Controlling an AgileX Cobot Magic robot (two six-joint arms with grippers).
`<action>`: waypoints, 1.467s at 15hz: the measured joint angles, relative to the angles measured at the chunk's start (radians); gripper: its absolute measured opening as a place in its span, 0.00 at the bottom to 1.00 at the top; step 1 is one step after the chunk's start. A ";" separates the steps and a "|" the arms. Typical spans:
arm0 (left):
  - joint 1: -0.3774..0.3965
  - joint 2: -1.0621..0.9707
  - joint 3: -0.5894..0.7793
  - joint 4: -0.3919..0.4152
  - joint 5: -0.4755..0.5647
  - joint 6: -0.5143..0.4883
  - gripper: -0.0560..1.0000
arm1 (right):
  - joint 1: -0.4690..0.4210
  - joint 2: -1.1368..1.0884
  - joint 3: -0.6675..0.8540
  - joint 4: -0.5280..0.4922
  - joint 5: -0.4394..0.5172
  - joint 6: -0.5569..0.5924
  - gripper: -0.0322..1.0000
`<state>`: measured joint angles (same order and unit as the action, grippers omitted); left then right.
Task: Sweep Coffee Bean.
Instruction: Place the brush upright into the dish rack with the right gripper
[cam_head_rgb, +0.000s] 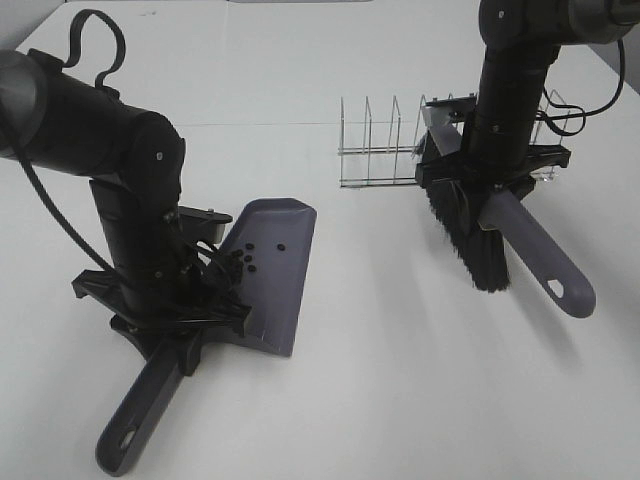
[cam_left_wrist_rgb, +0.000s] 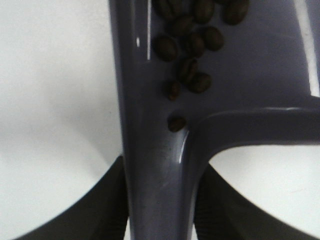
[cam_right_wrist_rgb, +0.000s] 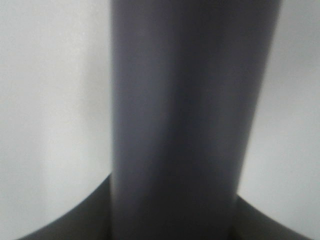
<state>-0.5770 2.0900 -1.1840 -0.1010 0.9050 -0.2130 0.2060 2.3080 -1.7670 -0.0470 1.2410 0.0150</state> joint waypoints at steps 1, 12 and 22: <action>0.000 0.000 0.000 0.000 0.000 0.000 0.36 | 0.000 0.030 -0.055 0.003 0.002 0.000 0.32; 0.000 0.000 0.000 -0.001 0.001 0.000 0.36 | -0.054 0.177 -0.373 0.116 0.004 0.019 0.32; 0.000 0.000 0.000 -0.001 0.001 0.001 0.36 | -0.060 0.219 -0.452 0.173 -0.001 0.022 0.34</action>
<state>-0.5770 2.0900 -1.1840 -0.1020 0.9060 -0.2120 0.1460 2.5270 -2.2190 0.1260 1.2400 0.0370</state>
